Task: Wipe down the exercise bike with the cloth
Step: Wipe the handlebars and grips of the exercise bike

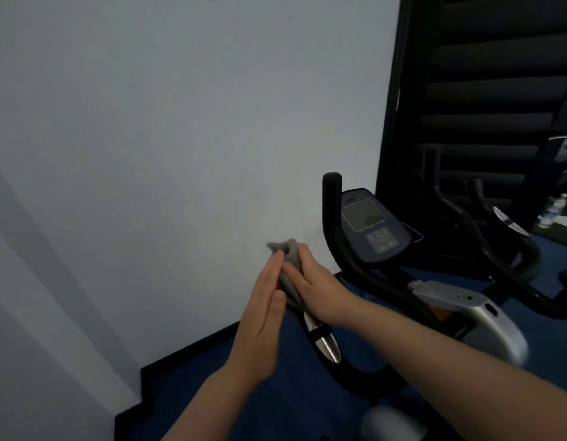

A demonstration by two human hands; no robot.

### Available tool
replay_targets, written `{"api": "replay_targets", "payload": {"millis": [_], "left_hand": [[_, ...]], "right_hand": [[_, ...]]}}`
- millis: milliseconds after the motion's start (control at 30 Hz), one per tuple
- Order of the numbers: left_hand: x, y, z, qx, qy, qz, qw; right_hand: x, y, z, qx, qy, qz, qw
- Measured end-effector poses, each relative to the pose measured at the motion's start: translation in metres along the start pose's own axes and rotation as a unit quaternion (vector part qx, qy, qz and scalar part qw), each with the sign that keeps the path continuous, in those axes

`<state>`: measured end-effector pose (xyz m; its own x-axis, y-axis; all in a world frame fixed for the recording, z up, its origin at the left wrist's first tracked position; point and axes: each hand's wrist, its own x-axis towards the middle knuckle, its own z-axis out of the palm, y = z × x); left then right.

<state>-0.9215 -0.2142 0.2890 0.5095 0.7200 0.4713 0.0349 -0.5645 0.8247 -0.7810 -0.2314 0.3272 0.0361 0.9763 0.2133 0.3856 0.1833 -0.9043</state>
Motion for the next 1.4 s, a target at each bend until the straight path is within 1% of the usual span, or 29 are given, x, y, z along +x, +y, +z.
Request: {"api": "replay_targets", "payload": {"millis": [67, 100, 167, 233, 300, 367, 400, 433, 533, 567, 633, 733, 800, 867, 967, 1067, 1133, 1167, 1200, 1267, 1300, 1333, 1400], "left_hand": [[0.001, 0.001, 0.000, -0.027, 0.009, -0.020, 0.999], [0.000, 0.001, 0.001, -0.031, 0.008, -0.023, 0.999], [-0.005, 0.001, 0.002, -0.030, 0.000, -0.015, 0.999], [-0.009, 0.001, 0.005, -0.027, -0.006, -0.014, 1.000], [-0.014, 0.002, 0.009, -0.016, -0.007, -0.015, 1.000], [-0.020, 0.003, 0.015, -0.001, -0.008, -0.013, 1.000], [-0.022, 0.004, 0.018, 0.003, -0.010, -0.014, 1.000], [-0.025, 0.005, 0.021, 0.004, -0.010, -0.020, 1.000], [-0.030, 0.009, 0.027, -0.012, 0.000, -0.050, 0.999], [-0.033, 0.010, 0.029, -0.011, 0.002, -0.053, 0.999], [-0.039, 0.010, 0.037, 0.006, 0.005, -0.051, 0.999], [-0.046, 0.011, 0.059, 0.037, 0.014, -0.053, 0.998], [-0.048, 0.014, 0.075, 0.035, 0.032, -0.064, 0.997], [-0.048, 0.017, 0.081, 0.030, 0.047, -0.075, 0.996], [-0.050, 0.016, 0.079, 0.078, 0.043, -0.073, 0.993], [-0.052, 0.017, 0.080, 0.134, 0.044, -0.072, 0.987], [-0.052, 0.018, 0.086, 0.147, 0.056, -0.075, 0.985], [-0.051, 0.019, 0.089, 0.151, 0.064, -0.080, 0.983], [-0.050, 0.020, 0.092, 0.159, 0.073, -0.086, 0.981], [-0.049, 0.020, 0.095, 0.187, 0.088, -0.091, 0.974], [-0.048, 0.020, 0.095, 0.208, 0.094, -0.091, 0.969], [-0.048, 0.021, 0.096, 0.232, 0.096, -0.092, 0.964], [-0.049, 0.024, 0.096, 0.290, 0.088, -0.088, 0.949]], "right_hand": [[0.004, -0.006, 0.006, 0.027, 0.023, -0.033, 0.999], [0.002, -0.004, 0.011, 0.025, 0.040, -0.029, 0.998], [-0.009, 0.004, 0.016, -0.004, 0.059, 0.014, 0.998], [-0.025, 0.017, 0.014, -0.028, 0.041, 0.073, 0.996], [-0.037, 0.021, 0.006, -0.062, -0.002, 0.116, 0.991], [-0.032, 0.017, -0.003, -0.138, -0.027, 0.117, 0.983], [-0.027, 0.013, -0.005, -0.160, -0.022, 0.107, 0.981], [-0.022, 0.009, -0.003, -0.159, -0.014, 0.100, 0.982], [-0.028, 0.006, 0.007, -0.071, -0.014, 0.104, 0.992], [-0.037, 0.009, 0.006, -0.065, -0.032, 0.103, 0.992], [-0.059, 0.019, -0.004, -0.088, -0.093, 0.097, 0.987], [-0.086, 0.028, -0.024, -0.131, -0.177, 0.112, 0.969], [-0.094, 0.029, -0.033, -0.180, -0.234, 0.112, 0.949], [-0.096, 0.027, -0.050, -0.264, -0.294, 0.083, 0.915], [-0.097, 0.022, -0.093, -0.404, -0.379, 0.005, 0.833], [-0.102, 0.022, -0.120, -0.477, -0.392, -0.042, 0.785], [-0.104, 0.026, -0.112, -0.525, -0.365, -0.092, 0.763], [-0.104, 0.028, -0.103, -0.528, -0.352, -0.107, 0.766], [-0.105, 0.029, -0.093, -0.508, -0.347, -0.102, 0.782], [-0.106, 0.032, -0.082, -0.437, -0.349, -0.074, 0.826], [-0.106, 0.032, -0.083, -0.413, -0.347, -0.075, 0.839], [-0.106, 0.031, -0.090, -0.405, -0.346, -0.081, 0.843], [-0.108, 0.030, -0.109, -0.413, -0.343, -0.091, 0.839]]}}
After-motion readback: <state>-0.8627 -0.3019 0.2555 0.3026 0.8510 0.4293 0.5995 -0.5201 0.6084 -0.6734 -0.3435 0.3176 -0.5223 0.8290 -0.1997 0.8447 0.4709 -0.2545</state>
